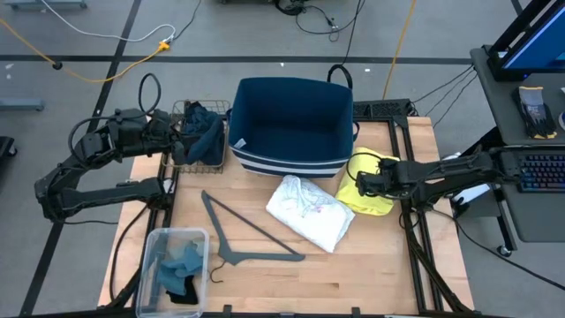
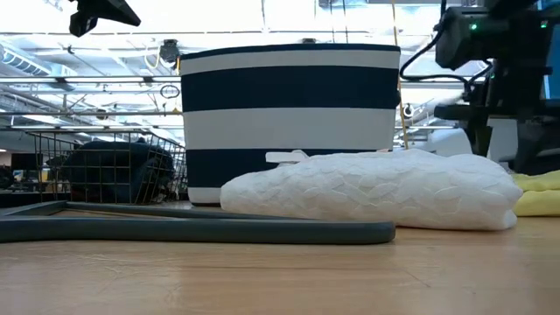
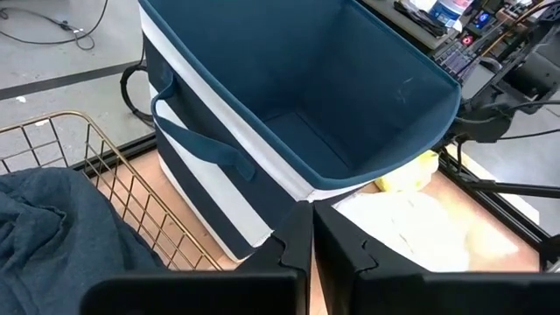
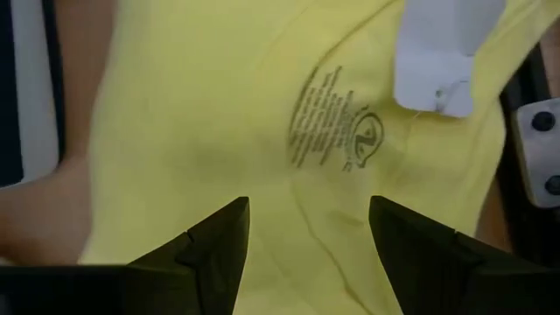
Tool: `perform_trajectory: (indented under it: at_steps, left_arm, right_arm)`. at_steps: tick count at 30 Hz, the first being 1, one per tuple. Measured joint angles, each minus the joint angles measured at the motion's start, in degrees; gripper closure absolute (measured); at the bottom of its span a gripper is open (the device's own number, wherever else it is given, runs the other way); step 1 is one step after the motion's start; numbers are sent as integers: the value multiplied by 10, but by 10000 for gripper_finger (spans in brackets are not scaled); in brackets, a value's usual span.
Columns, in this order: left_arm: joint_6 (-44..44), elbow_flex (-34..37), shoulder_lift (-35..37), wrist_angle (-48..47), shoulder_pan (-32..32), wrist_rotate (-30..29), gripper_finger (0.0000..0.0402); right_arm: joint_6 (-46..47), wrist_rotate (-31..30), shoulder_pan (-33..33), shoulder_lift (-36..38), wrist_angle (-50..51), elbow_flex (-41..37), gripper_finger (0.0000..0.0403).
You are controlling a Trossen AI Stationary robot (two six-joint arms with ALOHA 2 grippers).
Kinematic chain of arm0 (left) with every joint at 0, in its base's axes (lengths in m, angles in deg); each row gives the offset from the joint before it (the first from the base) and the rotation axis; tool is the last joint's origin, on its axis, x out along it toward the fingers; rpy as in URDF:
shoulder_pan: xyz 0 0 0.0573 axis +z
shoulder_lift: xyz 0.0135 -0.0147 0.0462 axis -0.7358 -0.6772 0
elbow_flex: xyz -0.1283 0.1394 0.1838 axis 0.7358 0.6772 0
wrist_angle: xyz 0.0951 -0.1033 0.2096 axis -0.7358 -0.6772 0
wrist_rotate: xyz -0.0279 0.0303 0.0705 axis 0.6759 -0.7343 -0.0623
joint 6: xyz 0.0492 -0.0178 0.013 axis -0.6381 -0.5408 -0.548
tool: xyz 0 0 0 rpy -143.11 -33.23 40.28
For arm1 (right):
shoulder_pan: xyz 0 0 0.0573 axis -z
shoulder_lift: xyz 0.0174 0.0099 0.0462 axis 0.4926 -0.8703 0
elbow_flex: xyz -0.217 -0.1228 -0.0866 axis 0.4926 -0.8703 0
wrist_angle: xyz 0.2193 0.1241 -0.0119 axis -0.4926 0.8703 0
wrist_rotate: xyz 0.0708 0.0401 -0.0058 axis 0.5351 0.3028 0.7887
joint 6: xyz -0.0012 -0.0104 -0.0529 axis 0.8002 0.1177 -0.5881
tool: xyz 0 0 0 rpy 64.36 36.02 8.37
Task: Pick & Place Cloths
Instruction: Put the yellow shirt into the blue bin
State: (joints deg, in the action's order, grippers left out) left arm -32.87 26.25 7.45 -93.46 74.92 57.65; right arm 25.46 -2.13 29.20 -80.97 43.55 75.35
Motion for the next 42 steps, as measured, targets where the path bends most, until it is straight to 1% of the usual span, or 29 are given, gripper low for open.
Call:
perform_trajectory:
  at_steps: [4,8,10,13,17,19,22,27,32,36,42]
  left_arm:
    - [1,0,0,0,0,0,399]
    - [11,0,0,0,0,4,389]
    - [12,0,0,0,0,5,384]
    - [13,0,0,0,0,5,385]
    - [13,0,0,0,0,5,396]
    - [14,0,0,0,0,5,399]
    - [15,0,0,0,0,5,393]
    - [14,0,0,0,0,5,384]
    - [12,0,0,0,0,5,393]
    - [7,0,0,0,0,5,399]
    - [-3,0,0,0,0,5,384]
  right_arm:
    - [-17,-2,17,-27,-12,-7,176]
    - [-33,47,27,-54,-94,-56,176]
    - [-27,68,26,-65,-141,-88,177]
    - [-4,99,23,-70,-184,-131,177]
    - [30,108,9,-67,-191,-146,182]
    - [36,119,6,-64,-190,-146,195]
    - [34,136,2,-64,-197,-146,229]
    - [33,149,-6,-64,-201,-146,305]
    - [32,147,-18,-64,-199,-146,373]
    - [43,144,-36,-61,-199,-147,376]
    - [74,154,-76,-37,-194,-123,376]
